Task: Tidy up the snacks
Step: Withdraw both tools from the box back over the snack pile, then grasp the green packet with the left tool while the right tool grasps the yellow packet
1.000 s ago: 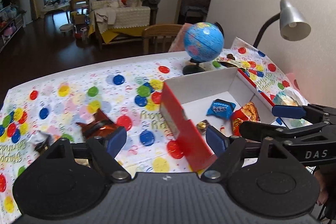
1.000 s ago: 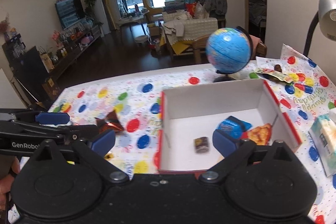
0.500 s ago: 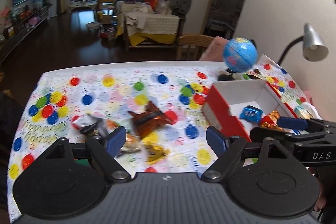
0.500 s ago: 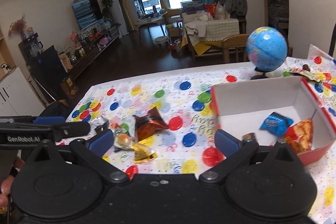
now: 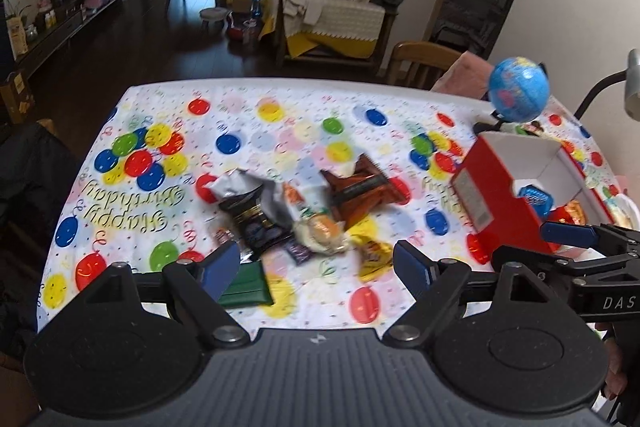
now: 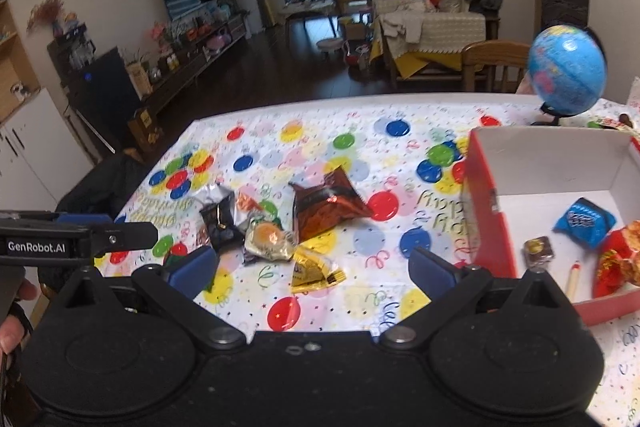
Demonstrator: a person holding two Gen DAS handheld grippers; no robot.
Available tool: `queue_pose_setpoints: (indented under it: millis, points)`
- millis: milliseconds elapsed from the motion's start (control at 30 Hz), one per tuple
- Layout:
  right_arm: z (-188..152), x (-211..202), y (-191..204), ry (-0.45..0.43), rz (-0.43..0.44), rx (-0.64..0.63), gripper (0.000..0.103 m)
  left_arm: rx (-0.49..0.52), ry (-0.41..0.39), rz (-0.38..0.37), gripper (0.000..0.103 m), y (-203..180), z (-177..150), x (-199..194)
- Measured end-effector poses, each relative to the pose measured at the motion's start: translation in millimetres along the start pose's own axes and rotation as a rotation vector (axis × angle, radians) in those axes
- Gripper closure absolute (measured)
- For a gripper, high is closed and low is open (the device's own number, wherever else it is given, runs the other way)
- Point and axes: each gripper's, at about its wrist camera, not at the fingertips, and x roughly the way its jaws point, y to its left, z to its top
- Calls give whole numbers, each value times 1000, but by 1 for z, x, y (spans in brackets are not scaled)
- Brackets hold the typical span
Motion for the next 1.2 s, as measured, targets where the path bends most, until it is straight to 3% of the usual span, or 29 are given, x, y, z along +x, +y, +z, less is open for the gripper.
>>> queue_pose_setpoints:
  millis: [233, 567, 767, 967, 1200]
  points:
    - [-5, 40, 8, 70, 3, -45, 1, -53, 72, 53, 19, 34, -4, 35]
    - [-20, 98, 12, 176, -8, -119, 8, -136, 190, 112, 19, 75, -37, 83]
    - [-16, 119, 10, 203, -14, -144, 9, -127, 226, 105, 19, 70, -36, 107]
    - [-14, 134, 6, 218, -19, -149, 9, -141, 263, 143, 19, 69, -34, 129]
    - [-14, 155, 9, 232, -25, -189, 11, -90, 258, 181, 19, 60, -32, 140]
